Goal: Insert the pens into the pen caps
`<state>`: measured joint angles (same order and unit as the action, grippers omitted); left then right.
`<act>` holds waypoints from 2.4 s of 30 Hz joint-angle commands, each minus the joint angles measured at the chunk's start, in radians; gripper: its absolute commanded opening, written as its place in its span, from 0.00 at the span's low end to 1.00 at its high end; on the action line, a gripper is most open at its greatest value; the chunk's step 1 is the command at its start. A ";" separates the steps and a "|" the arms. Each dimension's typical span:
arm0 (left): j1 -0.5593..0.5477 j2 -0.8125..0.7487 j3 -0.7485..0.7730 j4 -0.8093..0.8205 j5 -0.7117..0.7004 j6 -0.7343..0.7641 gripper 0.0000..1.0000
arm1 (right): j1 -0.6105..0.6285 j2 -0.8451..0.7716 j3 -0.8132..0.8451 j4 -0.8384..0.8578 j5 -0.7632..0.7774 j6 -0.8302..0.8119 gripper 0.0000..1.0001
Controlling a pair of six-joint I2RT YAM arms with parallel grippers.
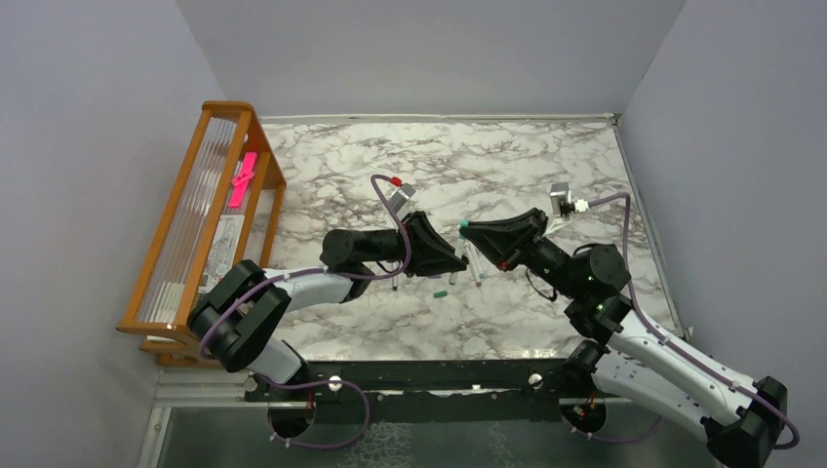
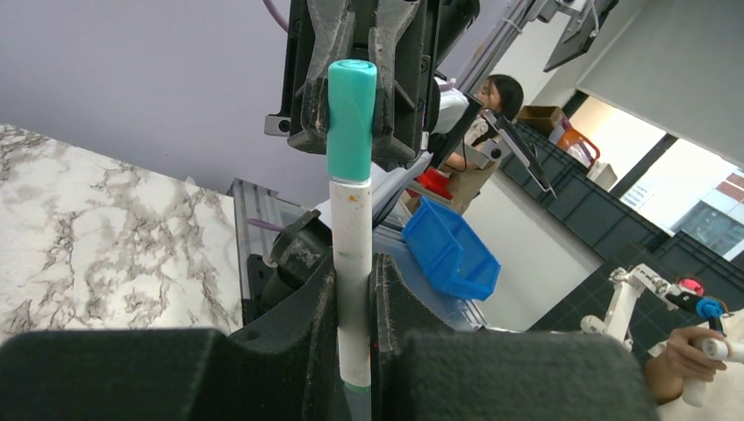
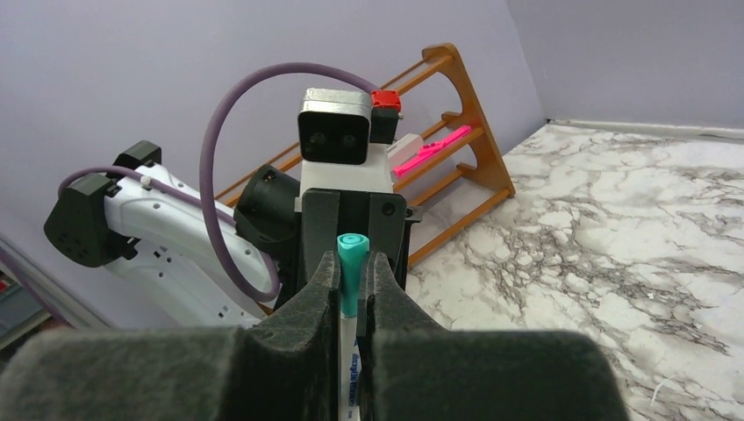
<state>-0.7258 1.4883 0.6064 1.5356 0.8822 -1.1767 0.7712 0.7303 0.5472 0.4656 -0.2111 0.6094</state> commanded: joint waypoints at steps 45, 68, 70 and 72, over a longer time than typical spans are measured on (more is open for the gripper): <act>0.072 0.110 0.209 0.227 0.265 0.131 0.00 | 0.011 0.149 0.407 -0.496 -0.035 -0.213 0.49; 0.078 0.129 0.271 0.225 0.152 0.025 0.00 | 0.011 0.108 0.300 -0.480 -0.068 -0.213 0.01; 0.079 0.138 0.285 0.225 0.125 0.004 0.00 | 0.010 0.107 0.292 -0.480 -0.070 -0.217 0.01; 0.085 0.145 0.290 0.227 0.085 -0.008 0.00 | 0.010 0.106 0.282 -0.478 -0.071 -0.216 0.01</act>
<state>-0.6559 1.6180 0.8406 1.5398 1.1194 -1.1278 0.7647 0.8349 0.8711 0.0456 -0.2153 0.3904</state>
